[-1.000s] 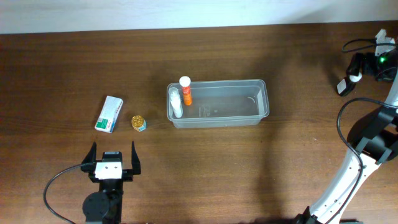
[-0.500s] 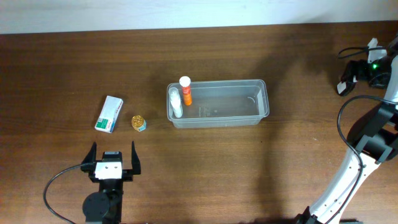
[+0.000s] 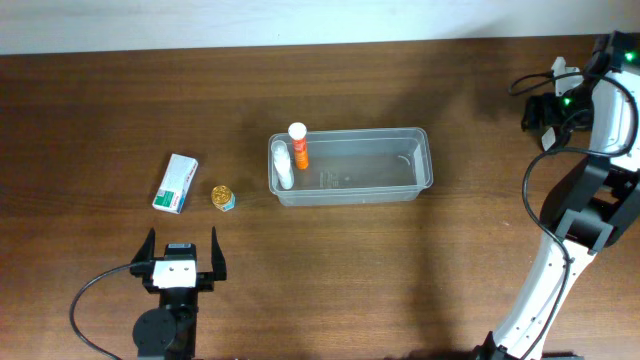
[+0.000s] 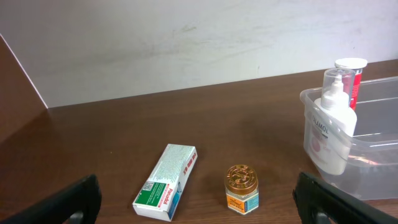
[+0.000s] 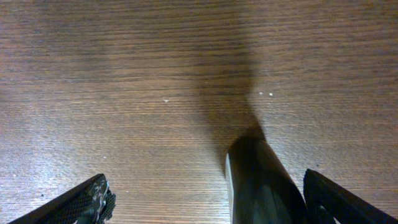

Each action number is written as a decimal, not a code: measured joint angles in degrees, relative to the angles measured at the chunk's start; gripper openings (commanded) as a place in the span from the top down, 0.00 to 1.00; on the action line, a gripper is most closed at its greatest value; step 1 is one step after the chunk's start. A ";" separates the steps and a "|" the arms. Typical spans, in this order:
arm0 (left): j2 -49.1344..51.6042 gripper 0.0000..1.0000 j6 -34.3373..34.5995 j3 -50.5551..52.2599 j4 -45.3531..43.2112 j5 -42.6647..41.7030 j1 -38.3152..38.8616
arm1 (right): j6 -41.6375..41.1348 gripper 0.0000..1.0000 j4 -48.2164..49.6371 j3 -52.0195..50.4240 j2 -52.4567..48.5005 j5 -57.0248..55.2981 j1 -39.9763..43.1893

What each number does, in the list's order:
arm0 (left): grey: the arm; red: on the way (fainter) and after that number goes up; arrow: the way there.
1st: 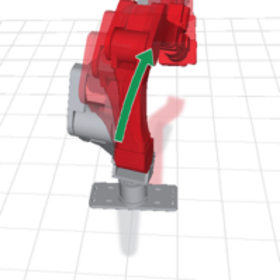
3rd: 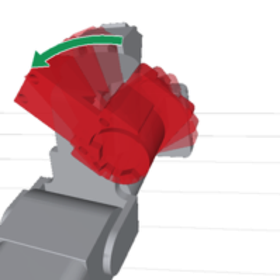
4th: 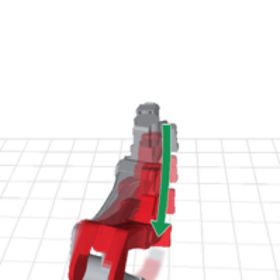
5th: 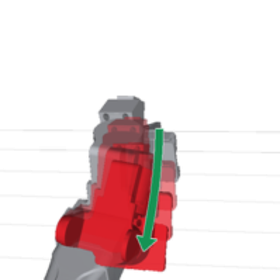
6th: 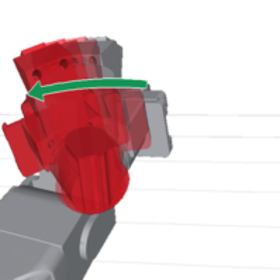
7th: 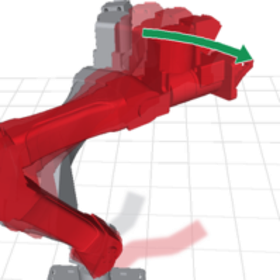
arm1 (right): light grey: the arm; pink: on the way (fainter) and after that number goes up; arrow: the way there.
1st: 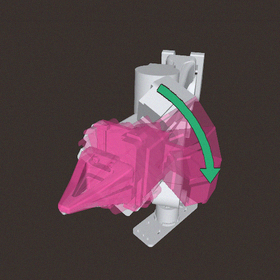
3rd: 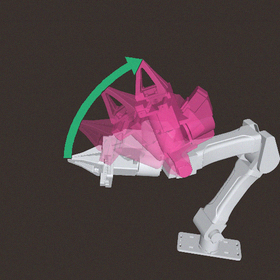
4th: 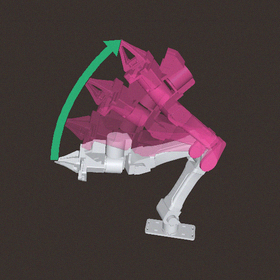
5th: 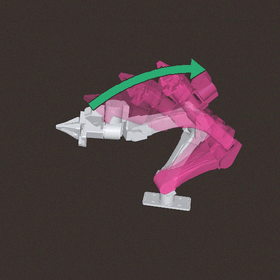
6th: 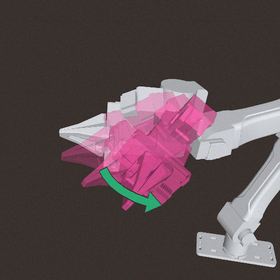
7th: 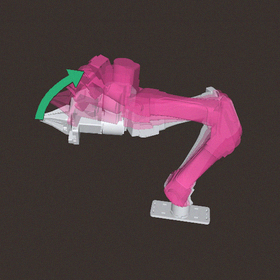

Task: Pack container
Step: 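Grasp the black-capped white bottle with the right gripper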

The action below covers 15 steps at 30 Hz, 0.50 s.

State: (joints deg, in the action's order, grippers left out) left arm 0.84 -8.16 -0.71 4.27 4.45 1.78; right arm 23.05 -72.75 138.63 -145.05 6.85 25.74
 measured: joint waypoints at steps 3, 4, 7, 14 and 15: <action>0.00 0.01 -0.02 0.00 0.00 0.00 0.00 | 0.11 0.13 -0.04 0.00 0.00 -0.44 0.24; 0.00 0.01 0.00 0.00 -0.02 0.00 0.00 | 0.11 0.13 -0.07 0.00 0.00 -0.44 0.42; 0.00 0.01 0.00 0.00 0.00 0.00 0.00 | 0.11 0.13 -0.26 0.00 0.00 -0.70 1.20; 0.00 0.01 -0.02 0.00 0.00 0.00 0.00 | 0.09 0.16 -0.42 -0.31 0.00 -1.07 2.73; 0.00 0.01 0.00 0.00 0.00 0.00 0.00 | 0.13 0.17 -0.35 -0.61 0.00 -1.05 2.82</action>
State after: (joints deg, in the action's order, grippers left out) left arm 0.84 -8.16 -0.71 4.27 4.45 1.78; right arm 23.18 -73.10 138.02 -145.05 5.80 28.56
